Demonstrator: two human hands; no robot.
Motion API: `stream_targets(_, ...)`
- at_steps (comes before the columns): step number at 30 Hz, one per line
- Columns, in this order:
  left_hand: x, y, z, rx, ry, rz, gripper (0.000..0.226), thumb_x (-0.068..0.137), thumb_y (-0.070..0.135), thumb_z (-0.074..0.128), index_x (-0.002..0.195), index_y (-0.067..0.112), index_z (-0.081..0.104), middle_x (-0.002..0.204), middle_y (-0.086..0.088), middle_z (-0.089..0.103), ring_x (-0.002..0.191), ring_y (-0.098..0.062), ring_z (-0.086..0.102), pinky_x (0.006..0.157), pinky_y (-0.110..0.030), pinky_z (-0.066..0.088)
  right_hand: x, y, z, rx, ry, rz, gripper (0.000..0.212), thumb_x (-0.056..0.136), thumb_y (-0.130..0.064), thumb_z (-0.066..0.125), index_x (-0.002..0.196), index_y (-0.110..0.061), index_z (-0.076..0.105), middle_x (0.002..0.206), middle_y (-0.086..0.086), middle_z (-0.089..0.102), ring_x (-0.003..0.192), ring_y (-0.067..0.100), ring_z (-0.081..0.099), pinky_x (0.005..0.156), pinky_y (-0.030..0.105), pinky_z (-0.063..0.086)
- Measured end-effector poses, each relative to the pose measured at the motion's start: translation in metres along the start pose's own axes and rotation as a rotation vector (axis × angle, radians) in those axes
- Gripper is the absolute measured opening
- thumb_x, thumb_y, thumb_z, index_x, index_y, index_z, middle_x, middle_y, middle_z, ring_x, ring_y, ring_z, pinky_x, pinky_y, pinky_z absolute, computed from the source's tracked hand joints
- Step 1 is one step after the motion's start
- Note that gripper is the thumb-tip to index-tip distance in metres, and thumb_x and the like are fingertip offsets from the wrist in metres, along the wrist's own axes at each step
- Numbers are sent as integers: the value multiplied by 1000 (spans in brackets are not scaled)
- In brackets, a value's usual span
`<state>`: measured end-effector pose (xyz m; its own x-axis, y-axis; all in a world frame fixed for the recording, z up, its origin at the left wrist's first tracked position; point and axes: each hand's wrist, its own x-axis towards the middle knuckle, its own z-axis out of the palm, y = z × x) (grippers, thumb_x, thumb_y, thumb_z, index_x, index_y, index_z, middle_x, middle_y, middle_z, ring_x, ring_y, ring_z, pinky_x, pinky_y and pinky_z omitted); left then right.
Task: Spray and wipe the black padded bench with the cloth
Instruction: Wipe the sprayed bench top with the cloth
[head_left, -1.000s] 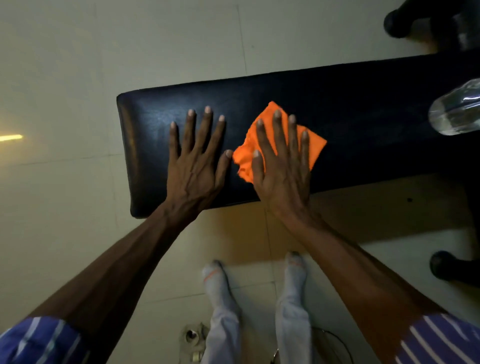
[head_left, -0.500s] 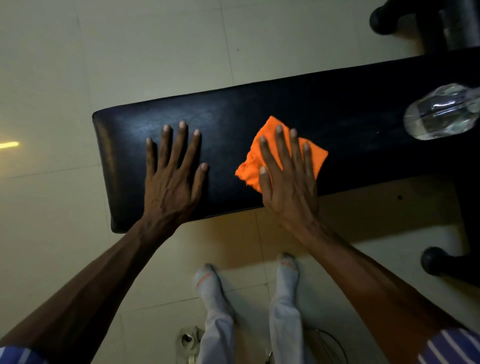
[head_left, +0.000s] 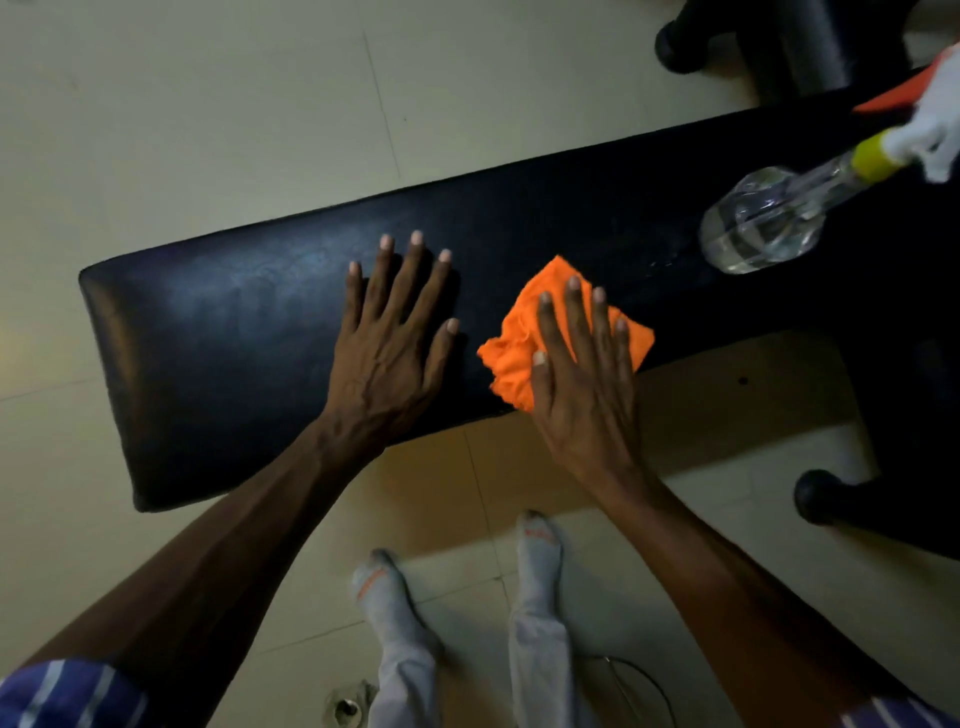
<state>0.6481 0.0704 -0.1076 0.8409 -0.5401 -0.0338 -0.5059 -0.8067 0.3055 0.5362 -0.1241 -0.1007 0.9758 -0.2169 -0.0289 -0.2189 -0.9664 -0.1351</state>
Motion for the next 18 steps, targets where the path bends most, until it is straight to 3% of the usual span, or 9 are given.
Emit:
stream_targets(2,7,11,4,-7,-4,19,64,111,48,27,168,21,17,177,-7,7,165,-30,-1,132,-57,4,9,28,-7,1,-30,-17,58,114,-35,29,169,-20,18,178,6,9,166,27,4,134,50,12)
stream_targets(7,21,30,20,-7,-6,20,64,111,49,26,169,23,13,178,-5,5,165,-28,-4,132,-55,2,71,53,-12,29,48,221,60,113,-32,26,168,-11,17,178,12,9,166,31,5,134,51,9)
stream_targets(13,41,44,26,-13,0,-11,64,110,49,25,168,23,15,178,-6,4,165,-28,-4,132,-57,3,52,63,-4,34,8,-94,60,113,-33,31,168,-13,18,178,9,11,166,29,6,134,50,11)
stream_targets(18,55,45,27,19,-18,-47,65,110,51,24,168,26,10,178,-4,1,165,-26,-6,132,-56,4,111,76,-8,62,-5,-60,60,113,-32,26,169,-15,16,178,6,9,166,26,6,134,48,8)
